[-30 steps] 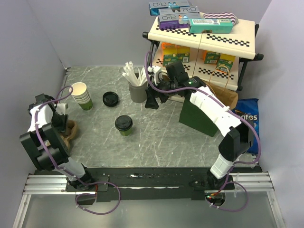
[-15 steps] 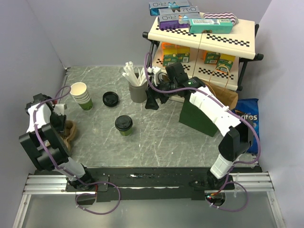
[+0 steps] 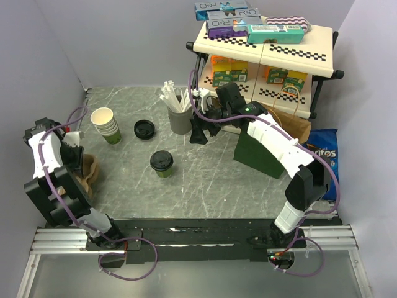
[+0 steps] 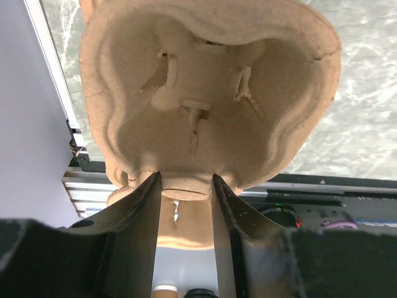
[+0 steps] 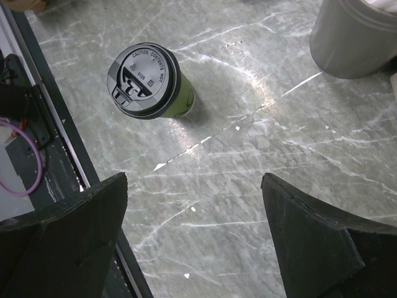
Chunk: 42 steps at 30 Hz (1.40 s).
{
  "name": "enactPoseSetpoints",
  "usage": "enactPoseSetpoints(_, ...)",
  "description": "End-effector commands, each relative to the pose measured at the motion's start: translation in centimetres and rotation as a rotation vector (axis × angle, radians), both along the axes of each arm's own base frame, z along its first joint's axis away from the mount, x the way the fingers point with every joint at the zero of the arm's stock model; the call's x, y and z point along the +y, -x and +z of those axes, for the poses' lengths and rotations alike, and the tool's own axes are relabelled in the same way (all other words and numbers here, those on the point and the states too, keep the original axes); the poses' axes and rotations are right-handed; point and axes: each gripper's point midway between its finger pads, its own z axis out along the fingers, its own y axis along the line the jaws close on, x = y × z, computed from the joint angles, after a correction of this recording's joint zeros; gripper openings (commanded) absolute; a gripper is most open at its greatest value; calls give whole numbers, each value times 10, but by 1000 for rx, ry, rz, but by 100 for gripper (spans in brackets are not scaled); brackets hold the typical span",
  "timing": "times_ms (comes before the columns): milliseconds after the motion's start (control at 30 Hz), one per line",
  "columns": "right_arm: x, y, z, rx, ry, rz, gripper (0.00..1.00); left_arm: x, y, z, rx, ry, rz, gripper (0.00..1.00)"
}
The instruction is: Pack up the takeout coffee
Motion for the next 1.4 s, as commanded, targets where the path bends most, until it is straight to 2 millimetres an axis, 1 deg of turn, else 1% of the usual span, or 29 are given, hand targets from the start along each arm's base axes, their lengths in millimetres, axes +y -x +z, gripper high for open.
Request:
enactPoseSetpoints(0, 1, -3, 5, -15, -15, -9, 94, -8, -7, 27, -46, 63, 7, 1)
enactPoseSetpoints(67, 1, -2, 9, -27, -24, -4, 93, 0, -8, 33, -45, 25, 17, 1)
enactPoseSetpoints(167, 3, 1, 26, -58, -57, 15, 93, 7, -29, 66, -159, -17, -6, 1)
enactPoseSetpoints(200, 3, 2, 34, -77, -69, 25, 93, 9, -39, 84, -223, -28, -13, 1)
enactPoseSetpoints(233, 3, 4, 42, -91, -82, 40, 93, -1, -48, 93, -266, 30, -34, 1)
enactPoseSetpoints(267, 4, 5, 64, -134, -112, 56, 93, -10, -55, 102, -295, 71, -51, 1)
enactPoseSetpoints(300, 0, 6, 74, -151, -115, 61, 93, -15, -65, 119, -348, 71, -55, 1)
enactPoseSetpoints(333, -3, 5, 86, -178, -127, 61, 93, -27, -72, 130, -402, 96, -107, 1)
enactPoseSetpoints(367, -8, 5, 115, -244, -158, 70, 93, -48, -81, 139, -442, 120, -188, 1)
enactPoseSetpoints(433, -22, 1, 135, -267, -163, 46, 92, -75, -89, 154, -502, 148, -306, 1)
enactPoseSetpoints(467, -28, -2, 160, -317, -181, 37, 91, -105, -94, 162, -541, 217, -393, 1)
enactPoseSetpoints(533, -46, -14, 181, -379, -172, -18, 91, -133, -97, 175, -596, 300, -467, 1)
enactPoseSetpoints(567, -56, -16, 201, -429, -192, -51, 91, -158, -98, 184, -637, 398, -523, 1)
enactPoseSetpoints(633, -72, -24, 219, -451, -222, -133, 91, -180, -99, 193, -663, 486, -553, 1)
enactPoseSetpoints(667, -85, -27, 232, -474, -244, -185, 91, -197, -96, 195, -658, 527, -602, 1)
enactPoseSetpoints(733, -97, -31, 235, -491, -244, -233, 91, -214, -91, 201, -678, 540, -687, 1)
enactPoseSetpoints(767, -103, -28, 241, -518, -246, -250, 91, -225, -86, 200, -673, 527, -748, 1)
enactPoseSetpoints(800, -106, -27, 243, -530, -240, -263, 91, -225, -83, 188, -642, 488, -767, 1)
enactPoseSetpoints(833, -111, -28, 241, -537, -227, -278, 91, -225, -77, 185, -646, 434, -824, 1)
enactPoseSetpoints(867, -114, -23, 237, -544, -214, -275, 91, -232, -69, 175, -614, 408, -882, 1)
enactPoseSetpoints(900, -115, -22, 234, -544, -204, -278, 91, -217, -65, 147, -527, 324, -876, 1)
enactPoseSetpoints(933, -117, -21, 231, -540, -198, -281, 91, -215, -59, 138, -503, 274, -903, 1)
enactPoseSetpoints(967, -119, -19, 228, -536, -190, -287, 91, -209, -54, 113, -438, 252, -897, 1)
enactPoseSetpoints(1033, -120, -17, 221, -522, -183, -290, 92, -187, -51, 90, -364, 143, -833, 1)
enactPoseSetpoints(1167, -121, -15, 214, -509, -176, -290, 92, -183, -38, 40, -249, 131, -739, 1)
enactPoseSetpoints(1200, -120, -16, 212, -503, -176, -288, 92, -183, -43, 33, -261, 121, -722, 1)
enactPoseSetpoints(1267, -119, -17, 209, -491, -175, -286, 93, -180, -39, 14, -229, 109, -670, 1)
enactPoseSetpoints(1300, -118, -17, 207, -485, -177, -281, 93, -179, -49, 11, -270, 89, -635, 1)
enactPoseSetpoints(1367, -116, -19, 204, -466, -183, -284, 93, -176, -47, -5, -267, 74, -612, 1)
